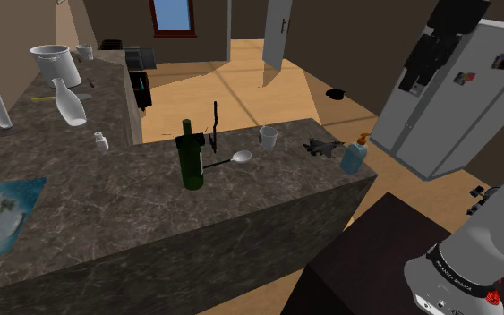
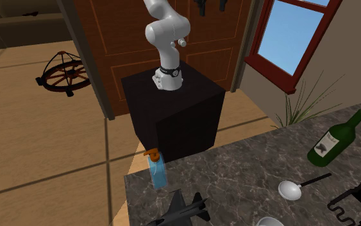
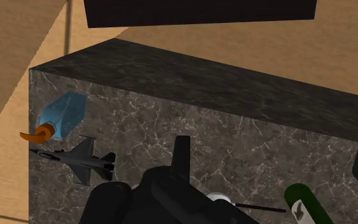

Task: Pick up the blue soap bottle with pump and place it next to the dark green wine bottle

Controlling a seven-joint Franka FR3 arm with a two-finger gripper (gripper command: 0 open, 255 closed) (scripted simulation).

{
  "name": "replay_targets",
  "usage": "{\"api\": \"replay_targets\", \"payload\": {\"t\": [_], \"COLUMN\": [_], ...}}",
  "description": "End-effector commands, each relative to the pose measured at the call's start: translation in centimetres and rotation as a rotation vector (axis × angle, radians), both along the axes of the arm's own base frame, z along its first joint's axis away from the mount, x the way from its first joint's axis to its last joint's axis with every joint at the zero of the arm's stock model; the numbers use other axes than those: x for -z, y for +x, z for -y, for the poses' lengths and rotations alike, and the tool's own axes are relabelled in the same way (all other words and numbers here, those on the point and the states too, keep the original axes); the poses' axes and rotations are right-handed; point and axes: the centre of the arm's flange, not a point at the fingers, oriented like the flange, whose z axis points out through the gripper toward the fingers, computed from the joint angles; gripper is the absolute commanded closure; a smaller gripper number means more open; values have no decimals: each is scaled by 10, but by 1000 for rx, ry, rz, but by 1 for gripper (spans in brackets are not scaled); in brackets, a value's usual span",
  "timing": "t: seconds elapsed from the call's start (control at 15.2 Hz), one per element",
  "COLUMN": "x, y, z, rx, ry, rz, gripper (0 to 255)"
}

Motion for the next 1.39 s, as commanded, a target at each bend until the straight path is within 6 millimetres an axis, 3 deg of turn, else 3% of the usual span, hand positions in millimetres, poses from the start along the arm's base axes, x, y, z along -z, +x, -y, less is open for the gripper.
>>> {"api": "replay_targets", "payload": {"t": [0.0, 1.32], "x": [0, 199], "y": [0, 63], "z": [0, 150], "rx": [0, 147], "ry": [0, -48], "rz": [0, 64], "gripper": [0, 0]}}
